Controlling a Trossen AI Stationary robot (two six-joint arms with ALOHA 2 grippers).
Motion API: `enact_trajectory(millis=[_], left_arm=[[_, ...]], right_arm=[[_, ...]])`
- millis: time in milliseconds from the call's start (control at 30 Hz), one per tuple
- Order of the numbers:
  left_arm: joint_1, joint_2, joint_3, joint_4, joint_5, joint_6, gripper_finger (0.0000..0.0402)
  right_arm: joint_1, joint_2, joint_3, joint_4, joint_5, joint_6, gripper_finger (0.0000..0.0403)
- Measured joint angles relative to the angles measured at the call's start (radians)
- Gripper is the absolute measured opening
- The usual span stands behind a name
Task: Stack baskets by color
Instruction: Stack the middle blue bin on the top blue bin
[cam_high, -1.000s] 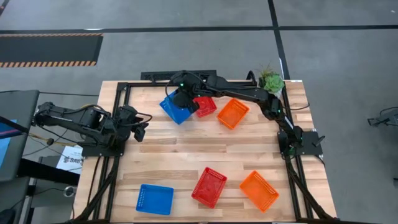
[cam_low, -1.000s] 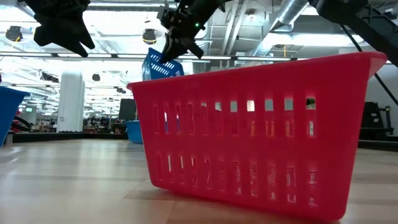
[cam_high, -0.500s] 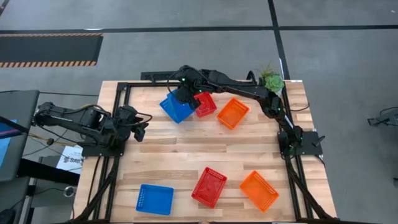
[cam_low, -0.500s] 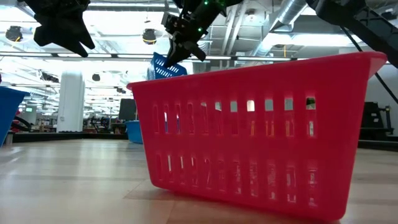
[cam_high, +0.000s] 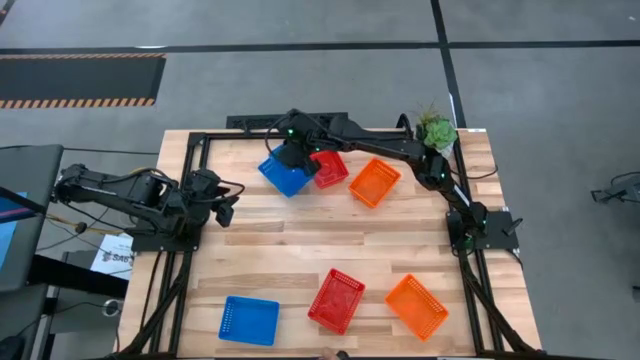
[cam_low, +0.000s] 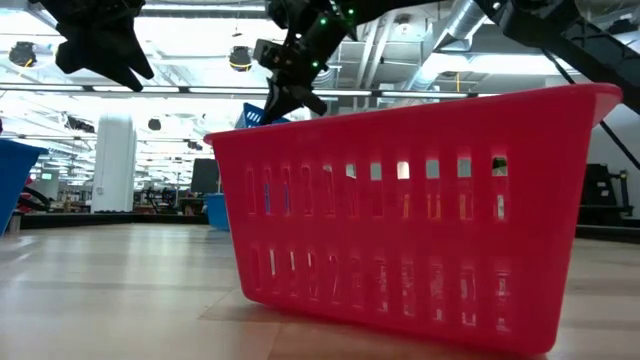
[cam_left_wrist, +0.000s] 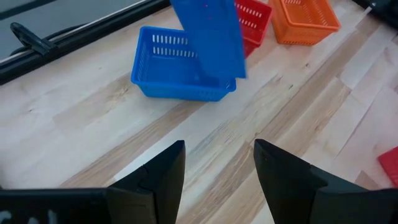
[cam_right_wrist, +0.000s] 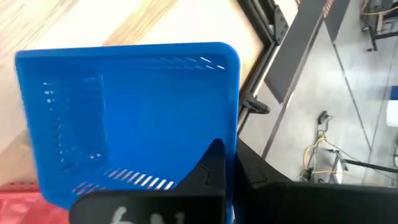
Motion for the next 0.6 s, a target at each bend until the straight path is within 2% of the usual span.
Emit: enact_trajectory(millis=[267,600], left_arm=[[0.0,0.0,0.0,0.0,0.0,0.005,0.018],[0.0,0.0,0.0,0.0,0.0,0.005,0.018]], right_arm=[[0.002,0.0,0.0,-0.01,-0.018,-0.028,0.0009],[0.022,0.0,0.0,-0.053,-0.015,-0.055,0.0048]])
